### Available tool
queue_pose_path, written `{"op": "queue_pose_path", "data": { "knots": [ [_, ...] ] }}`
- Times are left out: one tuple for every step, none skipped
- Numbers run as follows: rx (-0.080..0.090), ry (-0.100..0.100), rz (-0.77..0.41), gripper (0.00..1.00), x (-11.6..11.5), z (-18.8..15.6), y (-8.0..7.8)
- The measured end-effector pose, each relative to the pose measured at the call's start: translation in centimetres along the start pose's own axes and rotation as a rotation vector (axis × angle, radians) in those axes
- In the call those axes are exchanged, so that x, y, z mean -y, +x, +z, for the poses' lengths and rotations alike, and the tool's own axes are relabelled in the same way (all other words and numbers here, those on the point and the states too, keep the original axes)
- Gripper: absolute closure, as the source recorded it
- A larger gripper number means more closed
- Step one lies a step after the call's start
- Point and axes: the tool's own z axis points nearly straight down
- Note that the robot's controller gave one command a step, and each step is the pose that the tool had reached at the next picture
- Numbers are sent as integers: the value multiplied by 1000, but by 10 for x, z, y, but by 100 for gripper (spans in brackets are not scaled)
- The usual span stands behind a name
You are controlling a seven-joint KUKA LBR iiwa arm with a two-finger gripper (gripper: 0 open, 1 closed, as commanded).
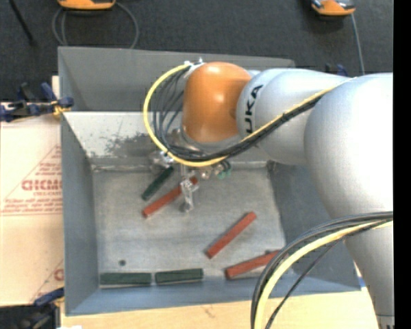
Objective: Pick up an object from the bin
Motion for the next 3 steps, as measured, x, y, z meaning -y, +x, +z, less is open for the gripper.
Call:
{"op": "queue_pose_path", "data": {
  "knots": [
    [4, 1, 3, 0, 1, -2, -2],
    [4, 1, 5, 100, 1, -2, -2],
    [5, 2, 10, 100, 2, -21, -3]
  ]
}}
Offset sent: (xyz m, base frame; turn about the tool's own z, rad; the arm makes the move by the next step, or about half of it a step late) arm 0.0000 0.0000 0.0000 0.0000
